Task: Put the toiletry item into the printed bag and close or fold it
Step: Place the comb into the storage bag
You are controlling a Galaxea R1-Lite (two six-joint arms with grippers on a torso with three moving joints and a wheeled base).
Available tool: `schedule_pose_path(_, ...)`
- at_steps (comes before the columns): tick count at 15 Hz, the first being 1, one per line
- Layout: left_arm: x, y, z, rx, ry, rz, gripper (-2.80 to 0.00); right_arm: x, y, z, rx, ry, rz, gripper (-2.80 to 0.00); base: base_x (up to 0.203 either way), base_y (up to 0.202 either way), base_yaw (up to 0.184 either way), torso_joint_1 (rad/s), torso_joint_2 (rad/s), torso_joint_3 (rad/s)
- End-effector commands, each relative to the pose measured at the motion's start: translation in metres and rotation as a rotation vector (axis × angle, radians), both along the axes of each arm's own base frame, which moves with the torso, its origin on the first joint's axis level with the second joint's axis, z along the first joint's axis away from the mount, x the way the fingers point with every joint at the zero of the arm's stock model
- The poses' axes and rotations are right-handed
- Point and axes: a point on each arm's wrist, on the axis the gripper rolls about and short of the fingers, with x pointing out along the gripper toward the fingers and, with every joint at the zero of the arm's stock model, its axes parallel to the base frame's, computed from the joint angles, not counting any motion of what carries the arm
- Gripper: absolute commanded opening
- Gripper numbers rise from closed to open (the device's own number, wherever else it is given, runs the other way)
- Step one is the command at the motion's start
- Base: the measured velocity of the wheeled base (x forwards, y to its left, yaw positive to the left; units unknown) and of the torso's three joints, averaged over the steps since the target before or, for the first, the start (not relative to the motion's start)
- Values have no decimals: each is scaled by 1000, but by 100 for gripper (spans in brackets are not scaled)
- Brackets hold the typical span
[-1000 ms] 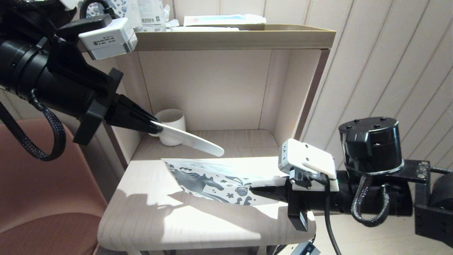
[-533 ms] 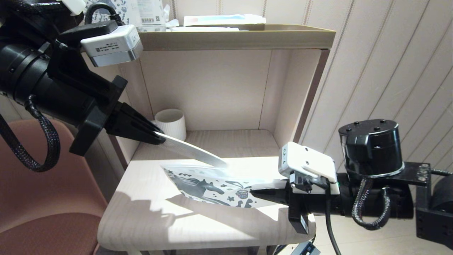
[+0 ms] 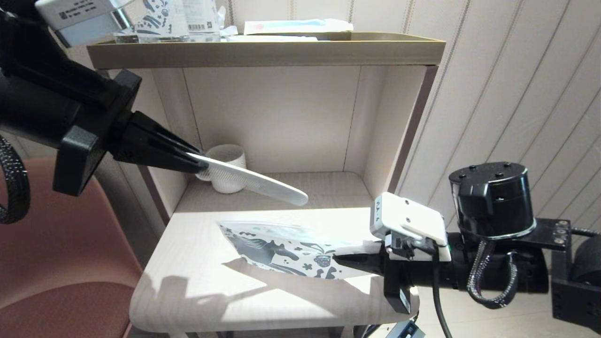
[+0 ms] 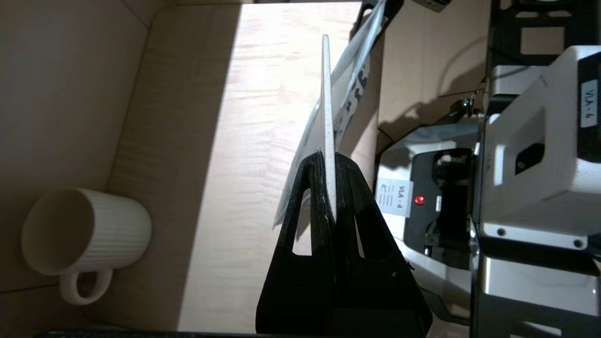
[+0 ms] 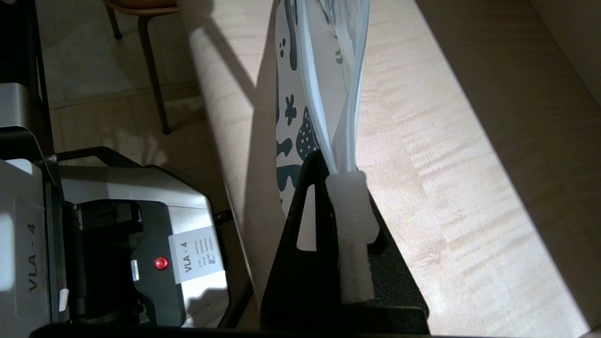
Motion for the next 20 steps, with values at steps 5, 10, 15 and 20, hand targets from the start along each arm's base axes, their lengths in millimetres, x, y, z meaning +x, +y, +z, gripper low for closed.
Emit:
schedule_pose_path(5,8,-18,-13,28,59,-61,-280,-2,-1,1,3,-7,5,-280,0,0,0,0,0,0)
schedule_pose_path(10,23,-32,-27,58,101,-79,-280,-3,-1,3,8,-13,5,-280,0,0,0,0,0,0)
schedule_pose_path(15,30,-51,-39,97,118,-109,-280,-3,-1,3,7,-14,7,-280,0,0,0,0,0,0)
schedule_pose_path(20,29,-64,-44,108,128,-154,-280,-5,2,5,10,-18,21,-280,0,0,0,0,0,0)
